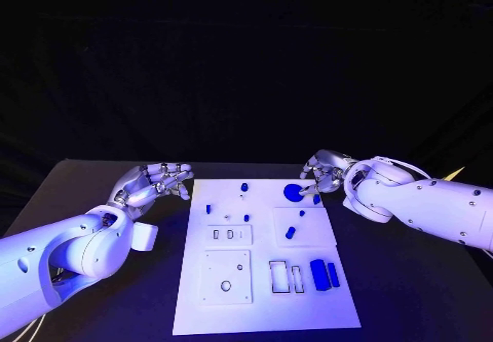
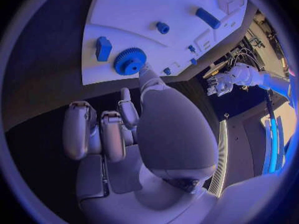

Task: Assemble the parts on the task board

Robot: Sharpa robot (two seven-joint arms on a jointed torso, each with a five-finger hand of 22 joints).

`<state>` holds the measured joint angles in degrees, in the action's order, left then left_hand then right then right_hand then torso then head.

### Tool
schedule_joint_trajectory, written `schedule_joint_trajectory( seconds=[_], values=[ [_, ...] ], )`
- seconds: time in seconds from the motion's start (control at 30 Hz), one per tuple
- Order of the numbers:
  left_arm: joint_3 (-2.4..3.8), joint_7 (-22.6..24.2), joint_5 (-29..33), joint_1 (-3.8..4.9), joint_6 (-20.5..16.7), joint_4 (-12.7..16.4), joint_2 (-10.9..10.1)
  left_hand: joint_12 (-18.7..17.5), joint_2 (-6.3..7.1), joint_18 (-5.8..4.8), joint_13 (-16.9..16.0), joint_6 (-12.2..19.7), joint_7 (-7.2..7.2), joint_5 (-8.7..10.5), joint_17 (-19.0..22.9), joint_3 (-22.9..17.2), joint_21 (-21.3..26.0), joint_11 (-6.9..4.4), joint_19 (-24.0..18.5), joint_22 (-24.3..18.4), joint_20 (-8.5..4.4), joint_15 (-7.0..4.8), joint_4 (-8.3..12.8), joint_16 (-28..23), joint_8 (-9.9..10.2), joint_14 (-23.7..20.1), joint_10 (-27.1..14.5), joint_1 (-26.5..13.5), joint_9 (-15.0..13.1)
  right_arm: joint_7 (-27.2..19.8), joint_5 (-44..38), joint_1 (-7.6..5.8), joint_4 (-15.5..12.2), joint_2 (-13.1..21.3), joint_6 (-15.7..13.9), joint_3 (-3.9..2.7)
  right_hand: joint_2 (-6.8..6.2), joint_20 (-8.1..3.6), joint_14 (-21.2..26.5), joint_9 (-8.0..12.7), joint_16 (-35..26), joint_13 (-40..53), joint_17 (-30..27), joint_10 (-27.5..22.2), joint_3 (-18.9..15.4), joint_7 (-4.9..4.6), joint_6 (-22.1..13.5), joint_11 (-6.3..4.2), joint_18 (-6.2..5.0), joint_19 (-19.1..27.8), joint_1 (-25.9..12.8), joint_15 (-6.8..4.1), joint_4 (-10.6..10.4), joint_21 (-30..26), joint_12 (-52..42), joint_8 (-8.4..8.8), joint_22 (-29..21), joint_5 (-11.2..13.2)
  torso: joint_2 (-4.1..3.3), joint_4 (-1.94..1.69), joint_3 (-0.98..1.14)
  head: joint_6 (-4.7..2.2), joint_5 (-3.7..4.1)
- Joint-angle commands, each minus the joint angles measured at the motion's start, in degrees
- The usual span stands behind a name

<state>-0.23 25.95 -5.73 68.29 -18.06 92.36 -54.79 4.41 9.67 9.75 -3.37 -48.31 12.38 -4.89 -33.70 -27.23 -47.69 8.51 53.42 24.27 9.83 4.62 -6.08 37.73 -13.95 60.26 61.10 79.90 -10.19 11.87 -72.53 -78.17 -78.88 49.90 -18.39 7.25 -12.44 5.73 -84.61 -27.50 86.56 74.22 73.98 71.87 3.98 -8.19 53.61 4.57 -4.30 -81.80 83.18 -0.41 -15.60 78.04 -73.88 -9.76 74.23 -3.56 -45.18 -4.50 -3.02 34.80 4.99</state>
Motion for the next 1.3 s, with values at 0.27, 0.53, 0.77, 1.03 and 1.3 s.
schedule_joint_trajectory(
  seconds=[0.27,0.53,0.77,1.03,1.3],
  values=[
    [0.03,0.3,0.0,0.05,0.3,0.1,0.2,-0.5,0.25,0.71,-0.7,0.5,0.03,-0.56,-1.1,-2.7,-0.9,0.33,-0.5,1.1,-0.14,-0.08,0.2,1.3,1.1,-1.0,-0.9,-1.4,-0.9,0.4,-0.8,0.11,2.2,-1.9,0.2,-0.02,0.04,0.23,-4.7,-1.2,2.2,6.6,13.0,10.6,-0.1,-0.92,-5.3,-0.26,1.67,-2.6,0.0,0.46,-1.0,3.0,-6.4,-2.05,5.5,-0.9,-0.03,0.02,0.01,0.45,0.09],
    [0.03,0.2,0.0,0.04,0.4,0.0,0.2,-0.5,0.25,0.71,-0.7,0.5,0.03,-0.56,-1.1,-2.7,-0.9,0.33,-0.5,1.1,-0.14,-0.08,0.2,1.3,1.1,-1.0,-0.9,-1.4,-0.9,0.6,0.1,0.68,2.8,-3.5,1.0,-0.01,0.58,0.33,-5.4,-1.4,3.4,14.1,16.0,16.6,0.4,-0.82,-4.6,-0.26,2.59,-4.6,-0.7,0.57,-0.9,6.3,-14.4,-3.15,9.4,-0.9,0.00,-0.18,-0.07,0.81,0.05],
    [0.03,0.2,0.0,0.04,0.4,-0.1,0.2,-0.5,0.25,0.71,-0.7,0.5,0.03,-0.56,-1.1,-2.7,-0.9,0.33,-0.5,1.1,-0.14,-0.08,0.2,1.3,1.1,-1.0,-0.9,-1.4,-0.9,1.1,0.0,1.10,3.3,-4.0,2.2,-0.01,0.70,0.43,-5.4,-1.4,3.4,15.8,16.0,18.1,0.6,-0.84,-4.4,-0.21,3.01,-5.5,-1.0,0.65,-0.9,7.8,-16.1,-3.37,11.1,-0.9,0.05,-0.03,-0.07,1.04,-0.04],
    [0.04,0.2,0.0,0.04,0.5,-0.1,0.2,-0.5,0.25,0.71,-0.7,0.5,0.03,-0.56,-1.1,-2.7,-0.9,0.33,-0.5,1.1,-0.14,-0.08,0.2,1.3,1.1,-1.0,-0.9,-1.4,-0.9,1.3,0.0,1.36,3.7,-4.5,2.6,0.00,0.94,0.45,-5.4,-1.4,3.4,15.8,16.0,18.1,0.8,-0.84,-4.3,-0.21,3.08,-5.6,-1.0,0.66,-0.9,8.0,-16.1,-3.42,11.4,-0.9,0.04,-0.04,-0.03,1.16,-0.01],
    [0.04,0.1,0.0,0.04,0.5,-0.2,0.2,-0.5,0.25,0.71,-0.7,0.5,0.03,-0.56,-1.1,-2.7,-0.9,0.33,-0.5,1.1,-0.14,-0.08,0.2,1.3,1.1,-1.0,-0.9,-1.4,-0.9,1.2,0.1,1.53,4.1,-4.7,3.0,0.00,1.81,0.49,-5.4,-1.3,3.4,15.8,16.0,18.1,1.8,-0.83,-3.9,-0.20,3.15,-5.7,-0.3,0.68,-0.7,8.3,-16.1,-3.48,11.7,-0.9,0.07,-0.05,-0.04,1.26,-0.08]
  ],
)
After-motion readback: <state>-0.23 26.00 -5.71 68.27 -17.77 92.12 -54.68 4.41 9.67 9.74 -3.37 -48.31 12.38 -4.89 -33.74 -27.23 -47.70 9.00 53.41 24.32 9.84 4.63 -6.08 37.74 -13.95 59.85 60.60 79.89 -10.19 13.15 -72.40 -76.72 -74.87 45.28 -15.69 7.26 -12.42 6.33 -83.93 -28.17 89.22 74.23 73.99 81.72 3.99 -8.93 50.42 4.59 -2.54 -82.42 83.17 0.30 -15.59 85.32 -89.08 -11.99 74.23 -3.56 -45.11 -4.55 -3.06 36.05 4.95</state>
